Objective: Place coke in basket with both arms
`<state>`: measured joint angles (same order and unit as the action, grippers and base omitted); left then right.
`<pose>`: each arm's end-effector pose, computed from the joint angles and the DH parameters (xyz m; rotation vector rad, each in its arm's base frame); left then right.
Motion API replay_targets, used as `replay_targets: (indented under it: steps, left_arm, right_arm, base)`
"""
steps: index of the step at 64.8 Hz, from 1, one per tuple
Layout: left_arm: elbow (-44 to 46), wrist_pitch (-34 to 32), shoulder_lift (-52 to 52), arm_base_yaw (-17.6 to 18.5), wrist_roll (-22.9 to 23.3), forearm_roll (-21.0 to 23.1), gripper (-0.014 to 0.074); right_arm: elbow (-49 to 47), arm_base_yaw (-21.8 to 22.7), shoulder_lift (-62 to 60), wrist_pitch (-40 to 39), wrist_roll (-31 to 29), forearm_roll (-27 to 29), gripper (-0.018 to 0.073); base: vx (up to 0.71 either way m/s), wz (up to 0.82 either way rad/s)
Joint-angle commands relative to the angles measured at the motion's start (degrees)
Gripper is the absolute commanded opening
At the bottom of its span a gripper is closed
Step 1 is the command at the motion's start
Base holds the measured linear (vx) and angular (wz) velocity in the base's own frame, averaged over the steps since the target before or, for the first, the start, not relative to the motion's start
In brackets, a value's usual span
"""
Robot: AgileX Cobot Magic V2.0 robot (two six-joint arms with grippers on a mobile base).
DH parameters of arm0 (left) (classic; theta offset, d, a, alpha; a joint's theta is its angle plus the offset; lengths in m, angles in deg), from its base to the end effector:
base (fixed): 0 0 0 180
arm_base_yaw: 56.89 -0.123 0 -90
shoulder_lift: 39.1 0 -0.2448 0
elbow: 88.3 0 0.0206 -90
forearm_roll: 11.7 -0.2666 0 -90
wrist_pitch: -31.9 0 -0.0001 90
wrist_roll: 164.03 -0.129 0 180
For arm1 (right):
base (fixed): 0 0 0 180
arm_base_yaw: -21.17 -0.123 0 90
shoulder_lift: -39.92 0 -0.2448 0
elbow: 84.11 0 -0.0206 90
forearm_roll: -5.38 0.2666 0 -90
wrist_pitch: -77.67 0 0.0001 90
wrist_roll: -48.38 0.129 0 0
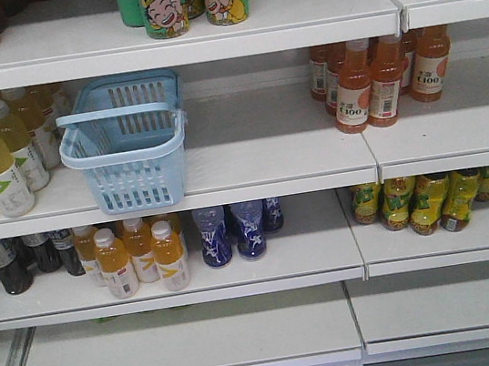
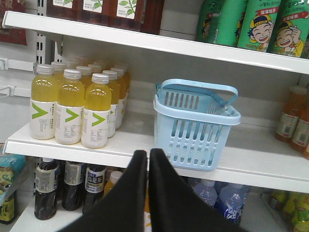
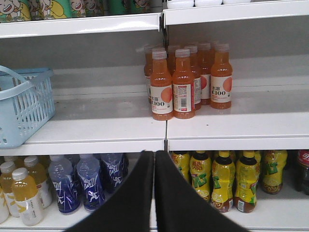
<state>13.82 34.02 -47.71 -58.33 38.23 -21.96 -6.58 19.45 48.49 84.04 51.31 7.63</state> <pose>0.1517 0.0047 0.1996 -0.1864 1.5364 -0.1410 0.1513 0.0051 0.1925 0.0452 1.6140 0.0964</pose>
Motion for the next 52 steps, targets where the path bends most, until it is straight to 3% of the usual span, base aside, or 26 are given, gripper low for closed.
replay_targets:
  steps: [1, 52]
  left_arm:
    - [-0.36, -4.58, 1.10, 0.04, 0.01, 0.11, -0.0006]
    - [-0.36, -4.58, 1.10, 0.04, 0.01, 0.11, -0.0006]
  right_arm:
    - [0.87, -0.07, -1.04, -4.36, -0.06, -0.60, -0.0004]
    - [0.87, -0.07, -1.04, -4.42, -0.06, -0.60, -0.0004]
  base:
    - [0.07, -0.04]
    - [0.04, -0.03]
